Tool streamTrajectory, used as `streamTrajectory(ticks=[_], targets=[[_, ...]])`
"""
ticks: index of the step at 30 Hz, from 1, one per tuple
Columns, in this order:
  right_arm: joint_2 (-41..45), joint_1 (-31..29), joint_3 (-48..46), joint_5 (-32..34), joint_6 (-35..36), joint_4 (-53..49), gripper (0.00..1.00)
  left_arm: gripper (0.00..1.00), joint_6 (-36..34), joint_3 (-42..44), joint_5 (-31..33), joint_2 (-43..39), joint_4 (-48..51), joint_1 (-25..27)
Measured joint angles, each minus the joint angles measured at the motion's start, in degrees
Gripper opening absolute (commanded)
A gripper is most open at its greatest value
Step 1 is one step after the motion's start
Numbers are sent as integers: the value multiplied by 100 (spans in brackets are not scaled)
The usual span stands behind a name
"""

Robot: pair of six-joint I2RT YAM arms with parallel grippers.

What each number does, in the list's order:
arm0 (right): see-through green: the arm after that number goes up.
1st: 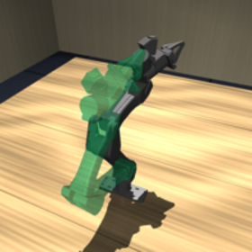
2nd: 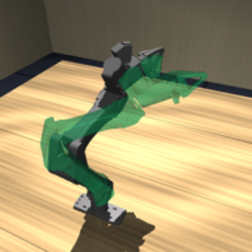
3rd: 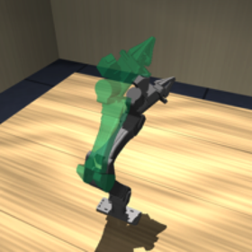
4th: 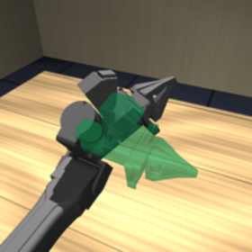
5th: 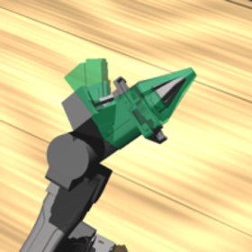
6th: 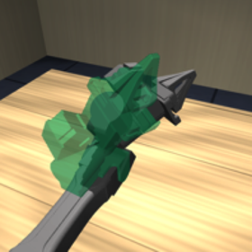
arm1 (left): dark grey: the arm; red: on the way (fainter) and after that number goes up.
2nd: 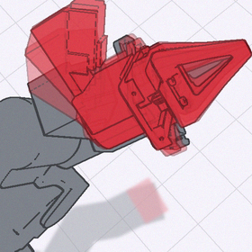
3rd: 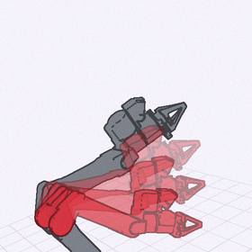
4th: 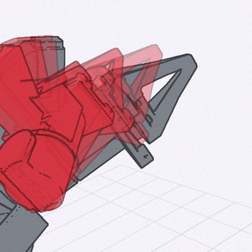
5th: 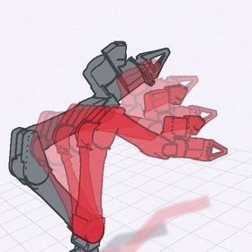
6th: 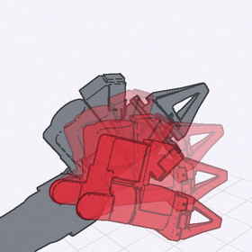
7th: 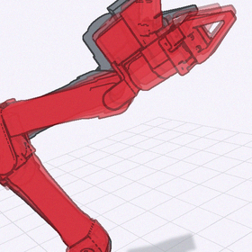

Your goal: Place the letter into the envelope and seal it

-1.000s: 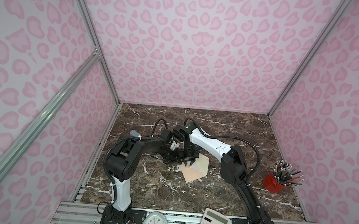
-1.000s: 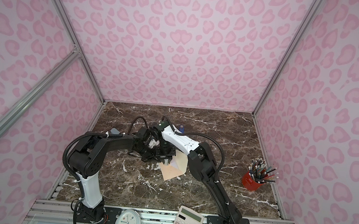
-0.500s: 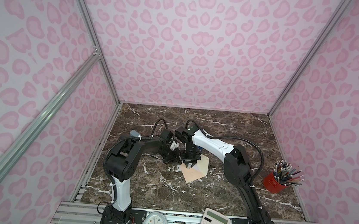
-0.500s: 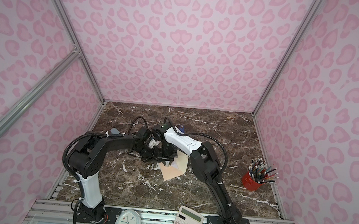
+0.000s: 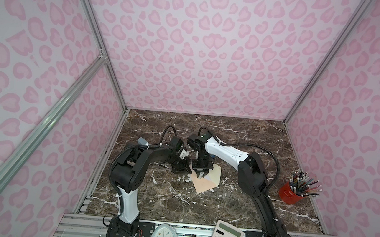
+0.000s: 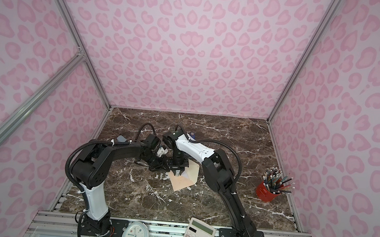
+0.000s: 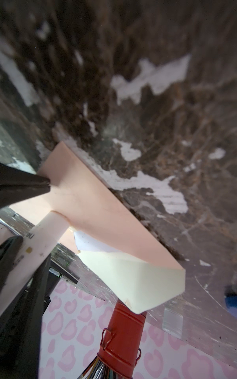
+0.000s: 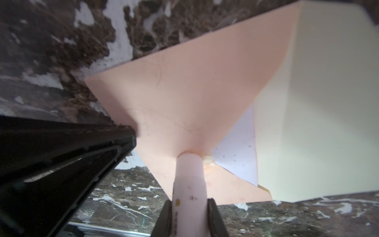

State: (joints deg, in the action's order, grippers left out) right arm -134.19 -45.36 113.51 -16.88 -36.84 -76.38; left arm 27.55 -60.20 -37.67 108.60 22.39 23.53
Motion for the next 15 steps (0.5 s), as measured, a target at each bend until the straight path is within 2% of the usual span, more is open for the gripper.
streamTrajectory(ticks=[15], targets=[[33,52,-66,-76,4,42,0,4,-17,-11,9,0,17,0]])
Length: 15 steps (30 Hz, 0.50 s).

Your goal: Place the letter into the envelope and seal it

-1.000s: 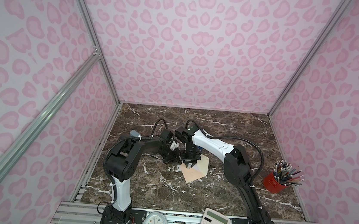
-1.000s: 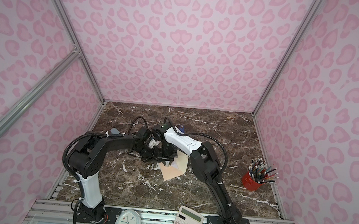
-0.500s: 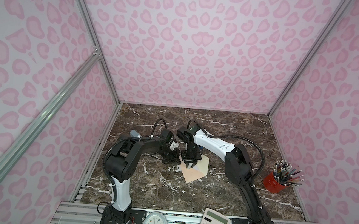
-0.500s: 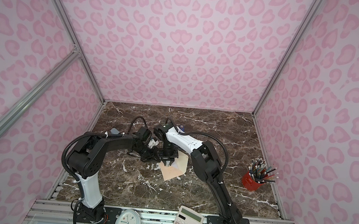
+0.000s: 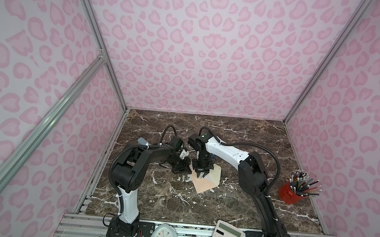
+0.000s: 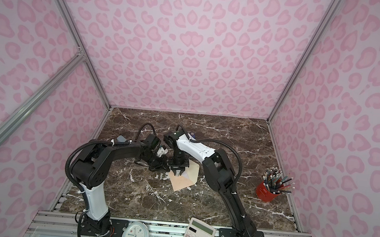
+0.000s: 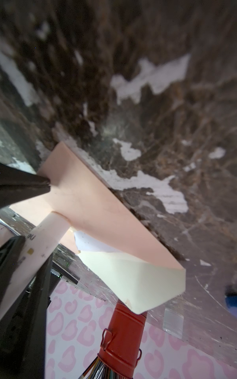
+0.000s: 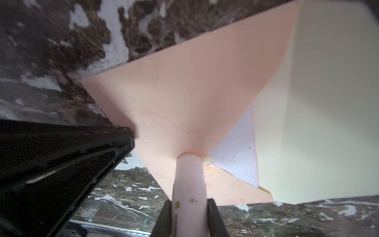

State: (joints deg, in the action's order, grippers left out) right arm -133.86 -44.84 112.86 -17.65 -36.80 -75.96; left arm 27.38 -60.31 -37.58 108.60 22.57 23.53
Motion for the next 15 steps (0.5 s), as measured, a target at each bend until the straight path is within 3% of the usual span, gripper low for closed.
streamTrajectory(ticks=[15], targets=[[0,50,4,-7,57,-35,0,4,-39,-26,35,0,39,-17]])
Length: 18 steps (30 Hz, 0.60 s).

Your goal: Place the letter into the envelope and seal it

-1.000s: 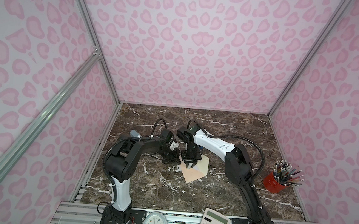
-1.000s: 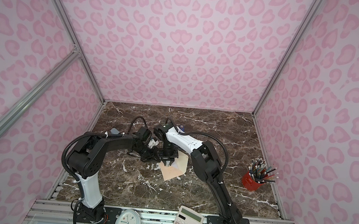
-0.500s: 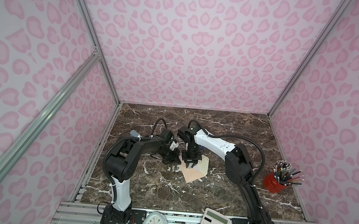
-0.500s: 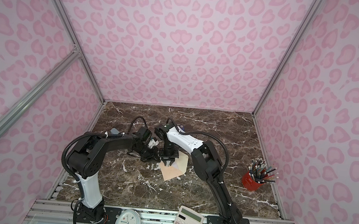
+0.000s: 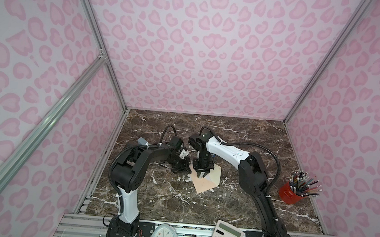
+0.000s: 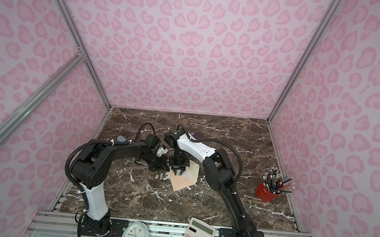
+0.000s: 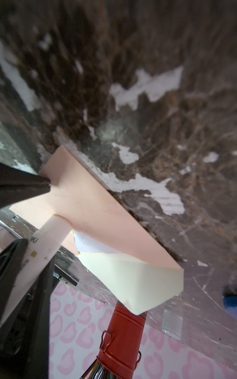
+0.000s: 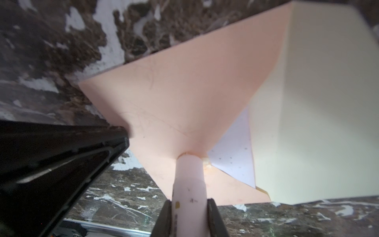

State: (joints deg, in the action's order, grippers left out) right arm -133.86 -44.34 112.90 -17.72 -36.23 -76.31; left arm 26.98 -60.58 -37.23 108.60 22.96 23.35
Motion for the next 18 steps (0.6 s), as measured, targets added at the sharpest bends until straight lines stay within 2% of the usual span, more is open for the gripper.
streamTrajectory(ticks=[12,18], targets=[[85,2,57,39,0,-48,0,4,-2,-22,-7,15,22,0],[498,15,55,529,-20,-116,0,4,-61,-72,11,46,114,0]])
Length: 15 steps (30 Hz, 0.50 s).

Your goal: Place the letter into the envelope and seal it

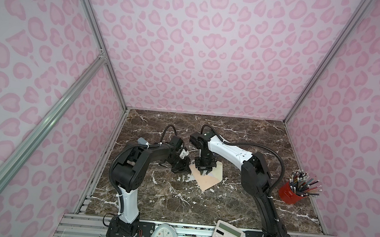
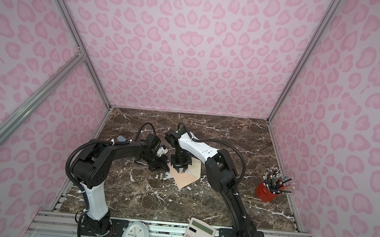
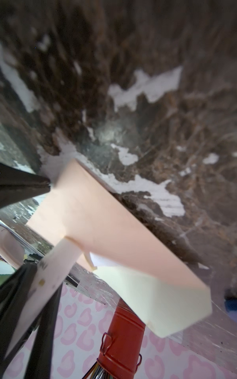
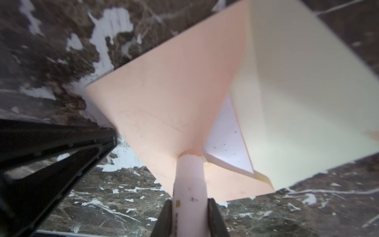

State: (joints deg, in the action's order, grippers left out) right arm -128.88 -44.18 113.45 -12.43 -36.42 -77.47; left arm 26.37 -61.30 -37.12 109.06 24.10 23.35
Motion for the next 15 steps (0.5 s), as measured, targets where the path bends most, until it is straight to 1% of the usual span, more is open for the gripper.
streamTrajectory(ticks=[3,10,15], targets=[[363,66,-120,92,0,-55,0,4,0,-9,4,2,15,-4],[1178,280,-804,299,-13,-164,0,4,-44,-131,79,13,120,-39],[1414,319,-927,304,-48,-81,0,3,-57,-197,59,-35,166,-42]])
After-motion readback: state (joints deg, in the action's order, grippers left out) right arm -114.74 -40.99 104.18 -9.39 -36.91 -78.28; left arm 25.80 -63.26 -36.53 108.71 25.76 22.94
